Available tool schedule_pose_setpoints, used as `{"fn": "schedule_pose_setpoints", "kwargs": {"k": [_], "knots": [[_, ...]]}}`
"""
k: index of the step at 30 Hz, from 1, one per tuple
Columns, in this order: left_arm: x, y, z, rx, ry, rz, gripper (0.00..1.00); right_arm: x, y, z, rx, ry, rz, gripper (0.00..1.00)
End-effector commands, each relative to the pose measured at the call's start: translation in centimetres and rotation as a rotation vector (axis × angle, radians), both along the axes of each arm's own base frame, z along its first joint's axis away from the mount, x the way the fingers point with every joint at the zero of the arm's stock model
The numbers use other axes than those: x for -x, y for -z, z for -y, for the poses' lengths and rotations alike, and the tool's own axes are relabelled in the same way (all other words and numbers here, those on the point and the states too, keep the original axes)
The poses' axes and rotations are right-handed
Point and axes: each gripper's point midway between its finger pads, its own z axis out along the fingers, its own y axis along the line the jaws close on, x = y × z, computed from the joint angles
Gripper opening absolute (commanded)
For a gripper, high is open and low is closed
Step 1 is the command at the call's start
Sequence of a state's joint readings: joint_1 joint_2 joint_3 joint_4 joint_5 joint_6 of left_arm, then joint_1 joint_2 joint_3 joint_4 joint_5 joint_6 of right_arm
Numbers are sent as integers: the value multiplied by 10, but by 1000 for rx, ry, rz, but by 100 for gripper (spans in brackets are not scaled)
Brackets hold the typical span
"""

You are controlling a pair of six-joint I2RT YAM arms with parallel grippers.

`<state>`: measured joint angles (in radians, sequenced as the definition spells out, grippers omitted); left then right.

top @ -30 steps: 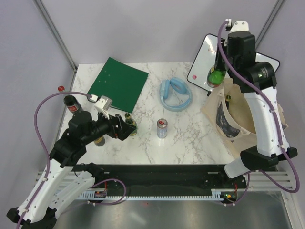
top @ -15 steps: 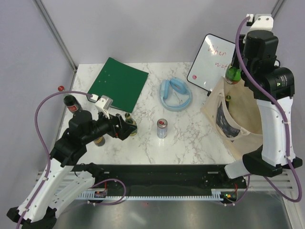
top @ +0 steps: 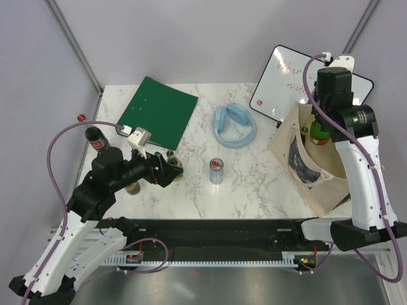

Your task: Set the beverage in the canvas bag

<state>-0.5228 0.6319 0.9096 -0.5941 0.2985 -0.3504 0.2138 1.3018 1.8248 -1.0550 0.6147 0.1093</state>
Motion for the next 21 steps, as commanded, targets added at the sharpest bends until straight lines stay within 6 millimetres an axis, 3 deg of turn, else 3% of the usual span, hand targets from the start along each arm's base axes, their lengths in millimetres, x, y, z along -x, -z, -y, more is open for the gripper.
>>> {"fn": "schedule_pose_setpoints", "kwargs": {"k": [1,6,10,18,20,21], "knots": [[3,-17,4,43,29,49,99,-9,-33,21,-13,91,198,0],[4,-15,4,41,33,51,99,-23,-30,41,22,152,261,0],[4,-15,3,38,31,54,99,-34,-10,51,26,164,258,0],[3,-13,3,30,27,58,99,-46,13,66,4,201,328,0],[2,-14,3,32,27,58,99,-51,12,62,-24,172,368,0],[2,-13,3,31,27,55,99,-51,21,73,-26,199,355,0]]}}
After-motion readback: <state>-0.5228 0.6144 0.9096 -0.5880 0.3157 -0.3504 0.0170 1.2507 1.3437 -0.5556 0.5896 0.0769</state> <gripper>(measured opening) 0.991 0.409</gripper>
